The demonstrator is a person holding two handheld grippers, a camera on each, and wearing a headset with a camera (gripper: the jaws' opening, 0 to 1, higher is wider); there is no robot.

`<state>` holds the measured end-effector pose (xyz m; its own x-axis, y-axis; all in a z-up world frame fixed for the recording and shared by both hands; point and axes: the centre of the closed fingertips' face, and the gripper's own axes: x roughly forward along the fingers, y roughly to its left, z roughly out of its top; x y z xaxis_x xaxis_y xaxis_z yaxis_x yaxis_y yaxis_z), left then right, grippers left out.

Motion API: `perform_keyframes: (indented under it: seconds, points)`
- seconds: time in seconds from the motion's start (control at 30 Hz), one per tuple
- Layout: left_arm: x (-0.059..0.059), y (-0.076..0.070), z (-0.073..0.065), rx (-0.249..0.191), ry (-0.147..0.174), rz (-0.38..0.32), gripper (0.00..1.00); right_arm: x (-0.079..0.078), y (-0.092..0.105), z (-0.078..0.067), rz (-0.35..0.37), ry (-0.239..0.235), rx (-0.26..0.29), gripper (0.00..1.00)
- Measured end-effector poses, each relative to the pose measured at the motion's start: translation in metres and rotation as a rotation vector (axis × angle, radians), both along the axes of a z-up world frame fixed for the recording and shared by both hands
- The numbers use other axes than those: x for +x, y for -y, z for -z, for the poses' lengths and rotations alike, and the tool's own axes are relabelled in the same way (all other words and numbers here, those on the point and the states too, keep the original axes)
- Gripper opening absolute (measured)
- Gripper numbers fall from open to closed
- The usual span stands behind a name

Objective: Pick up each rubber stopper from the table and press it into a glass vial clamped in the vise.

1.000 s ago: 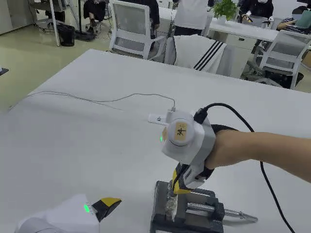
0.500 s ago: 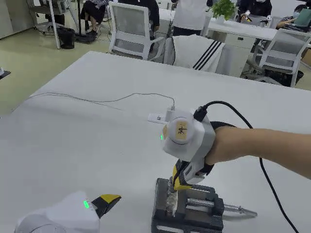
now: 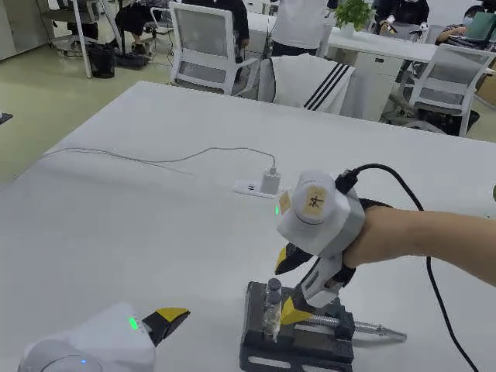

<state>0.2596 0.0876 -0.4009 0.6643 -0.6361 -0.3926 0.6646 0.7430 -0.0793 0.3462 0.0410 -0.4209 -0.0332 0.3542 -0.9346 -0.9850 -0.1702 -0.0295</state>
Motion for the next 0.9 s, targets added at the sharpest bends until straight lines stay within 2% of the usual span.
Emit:
perform_keyframes:
  seconds: [0.27,0.6,0.73,0.9]
  points:
    - [0.0,0.001,-0.002,0.004,0.007,0.007,0.82,-0.009,0.006,0.0,0.015,-0.004,0.029,0.44]
    - [-0.002,0.001,0.0,0.005,0.004,0.009,0.82,-0.003,0.005,-0.001,0.016,-0.002,0.024,0.41]
    - [-0.002,0.0,0.0,0.005,0.003,0.006,0.82,0.0,0.003,-0.002,0.009,-0.002,0.025,0.36]
    - [-0.002,-0.001,0.001,0.004,0.001,0.002,0.82,0.005,0.0,-0.003,0.006,-0.007,0.035,0.23]
